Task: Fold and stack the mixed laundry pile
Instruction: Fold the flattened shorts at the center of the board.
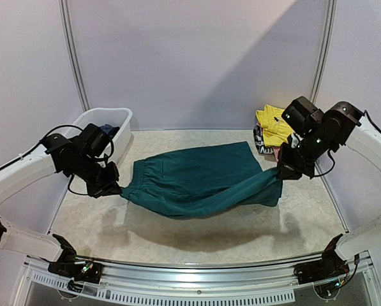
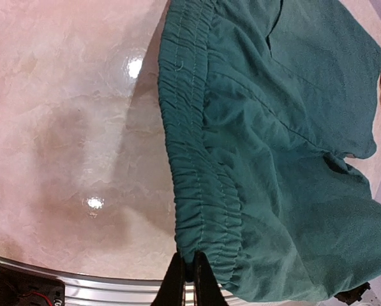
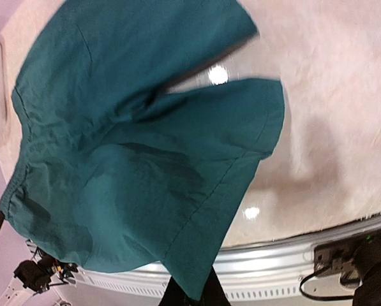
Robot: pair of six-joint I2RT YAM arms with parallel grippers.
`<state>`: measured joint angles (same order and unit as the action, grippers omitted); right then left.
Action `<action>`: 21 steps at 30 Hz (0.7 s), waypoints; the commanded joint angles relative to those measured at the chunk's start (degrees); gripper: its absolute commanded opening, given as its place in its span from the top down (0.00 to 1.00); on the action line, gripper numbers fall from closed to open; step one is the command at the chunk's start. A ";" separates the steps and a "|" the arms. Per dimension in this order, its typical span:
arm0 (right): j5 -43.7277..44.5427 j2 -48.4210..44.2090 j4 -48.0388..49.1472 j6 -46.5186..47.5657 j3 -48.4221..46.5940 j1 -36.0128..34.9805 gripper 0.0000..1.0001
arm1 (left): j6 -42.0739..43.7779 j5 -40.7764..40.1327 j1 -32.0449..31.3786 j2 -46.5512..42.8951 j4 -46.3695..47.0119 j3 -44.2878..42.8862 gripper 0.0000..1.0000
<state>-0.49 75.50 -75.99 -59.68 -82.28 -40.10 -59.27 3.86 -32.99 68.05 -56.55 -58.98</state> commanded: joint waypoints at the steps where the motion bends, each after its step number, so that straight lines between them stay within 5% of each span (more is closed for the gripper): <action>1: 4.06 4.35 -11.92 7.82 -7.51 4.90 1.00 | 2.72 -2.90 0.52 4.58 -6.55 -6.42 1.00; 21: -3.51 30.61 -11.01 26.48 -35.39 21.23 1.00 | 10.01 -2.10 9.58 30.19 -12.24 -33.41 1.00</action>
<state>-0.78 101.47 -76.95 -37.34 -111.55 -20.84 -51.81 2.11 -26.04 95.22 -65.89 -88.29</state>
